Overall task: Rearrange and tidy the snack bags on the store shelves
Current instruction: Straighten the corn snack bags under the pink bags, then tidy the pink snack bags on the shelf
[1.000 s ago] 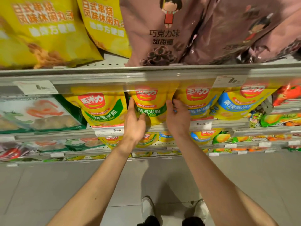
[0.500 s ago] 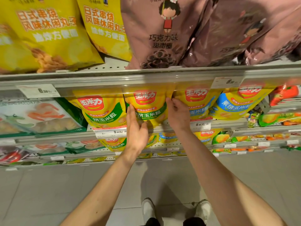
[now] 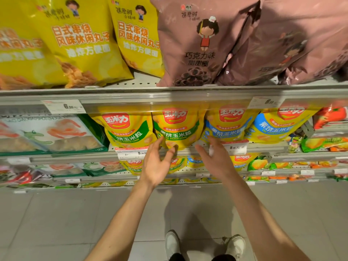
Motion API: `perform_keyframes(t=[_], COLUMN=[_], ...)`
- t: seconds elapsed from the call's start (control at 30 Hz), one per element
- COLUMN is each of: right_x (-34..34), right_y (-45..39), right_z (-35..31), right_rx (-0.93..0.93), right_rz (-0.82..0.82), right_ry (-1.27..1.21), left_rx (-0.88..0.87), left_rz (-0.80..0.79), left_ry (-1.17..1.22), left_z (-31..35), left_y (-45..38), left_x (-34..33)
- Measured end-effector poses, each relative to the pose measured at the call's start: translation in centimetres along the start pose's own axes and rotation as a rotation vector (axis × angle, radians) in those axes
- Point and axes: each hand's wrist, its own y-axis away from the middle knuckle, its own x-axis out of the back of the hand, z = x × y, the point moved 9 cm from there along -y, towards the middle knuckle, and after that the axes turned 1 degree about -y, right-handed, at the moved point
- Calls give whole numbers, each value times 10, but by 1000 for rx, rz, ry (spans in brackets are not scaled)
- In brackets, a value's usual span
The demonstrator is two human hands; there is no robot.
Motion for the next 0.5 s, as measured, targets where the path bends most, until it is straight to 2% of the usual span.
perform_keyframes(t=[0.17, 0.5], right_x=[9, 103], right_y=[37, 77], right_z=[19, 13], right_rx=[-17, 167], right_rz=[-42, 38], right_ry=[25, -41], left_rx=[-27, -99], left_rz=[-91, 3], left_ry=[-3, -33], left_z=[8, 77], left_y=[34, 84], left_x=[-7, -28])
